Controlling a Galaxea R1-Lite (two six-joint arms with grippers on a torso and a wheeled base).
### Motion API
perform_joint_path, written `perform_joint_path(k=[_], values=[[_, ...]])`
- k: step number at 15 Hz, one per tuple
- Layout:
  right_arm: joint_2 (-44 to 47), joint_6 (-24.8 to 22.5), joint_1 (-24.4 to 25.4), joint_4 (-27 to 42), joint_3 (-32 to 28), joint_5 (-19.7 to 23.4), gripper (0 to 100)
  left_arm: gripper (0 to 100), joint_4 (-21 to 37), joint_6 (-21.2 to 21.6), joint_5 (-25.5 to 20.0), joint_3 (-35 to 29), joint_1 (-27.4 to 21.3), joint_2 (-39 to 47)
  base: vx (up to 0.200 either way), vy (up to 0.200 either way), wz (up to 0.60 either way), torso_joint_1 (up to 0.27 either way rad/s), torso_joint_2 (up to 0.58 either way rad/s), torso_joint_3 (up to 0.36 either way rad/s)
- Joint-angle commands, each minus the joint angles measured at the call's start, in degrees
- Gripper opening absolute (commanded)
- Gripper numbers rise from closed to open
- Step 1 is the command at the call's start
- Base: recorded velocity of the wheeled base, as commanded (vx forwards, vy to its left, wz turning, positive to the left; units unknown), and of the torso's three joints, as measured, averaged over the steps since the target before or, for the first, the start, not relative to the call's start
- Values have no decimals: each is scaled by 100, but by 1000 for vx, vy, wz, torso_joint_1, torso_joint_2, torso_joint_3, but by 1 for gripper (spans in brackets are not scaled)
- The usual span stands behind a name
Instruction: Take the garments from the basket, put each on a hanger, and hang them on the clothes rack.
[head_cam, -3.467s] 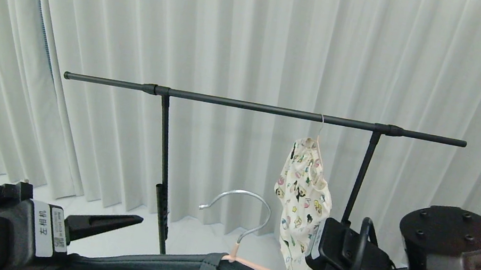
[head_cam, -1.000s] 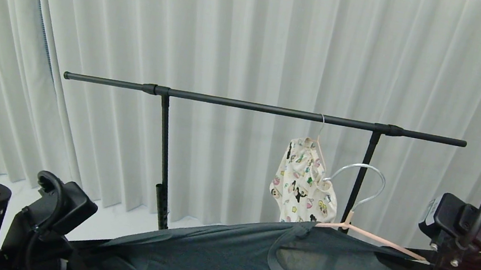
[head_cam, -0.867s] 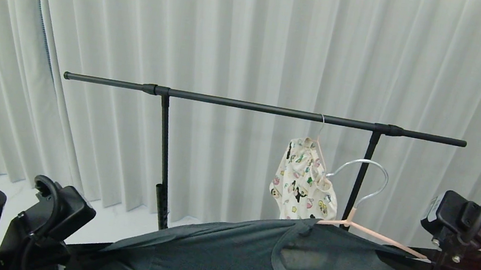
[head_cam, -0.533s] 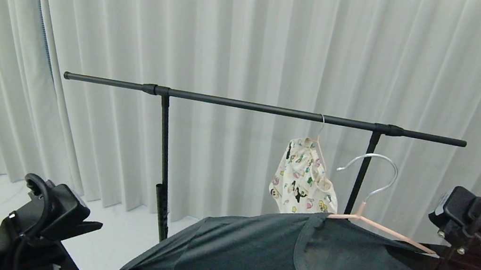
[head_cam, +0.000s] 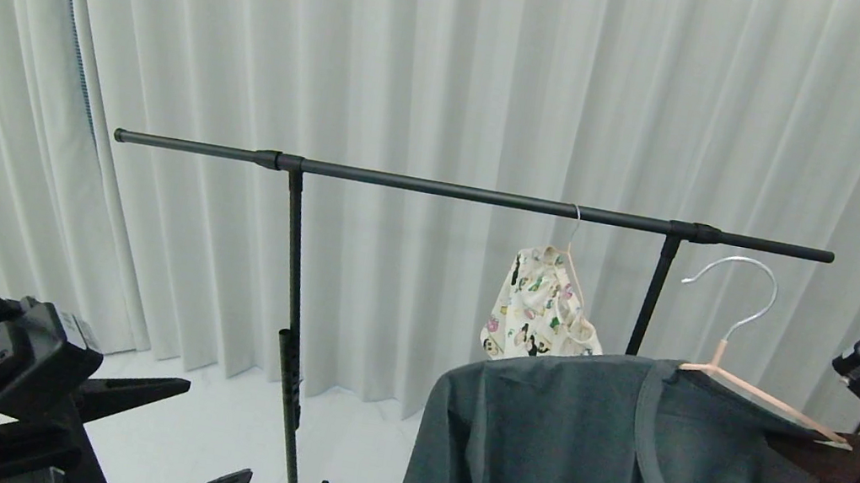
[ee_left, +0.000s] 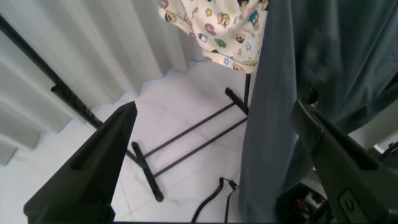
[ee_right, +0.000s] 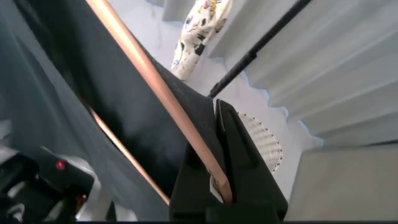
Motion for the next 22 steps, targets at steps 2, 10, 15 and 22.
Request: perform_joint_path(k=[2, 10, 15, 22], values=[[-70, 25, -215, 131, 19, -187, 0, 100, 1, 26, 5, -82, -27, 90, 0, 0, 0, 0, 0, 0], [-255, 51, -1656, 1370, 10, -1470, 0, 100, 10, 61, 1666, -73, 131, 574, 0, 0, 0, 0, 0, 0], [-246, 60, -2289, 1608, -7, -1716, 0, 100, 1, 70, 2105, -65, 131, 644, 0, 0, 0, 0, 0, 0], [685, 798, -2245, 448, -455, -1821, 0, 100, 1, 157, 2105, -170, 105, 609, 0, 0, 0, 0, 0, 0]])
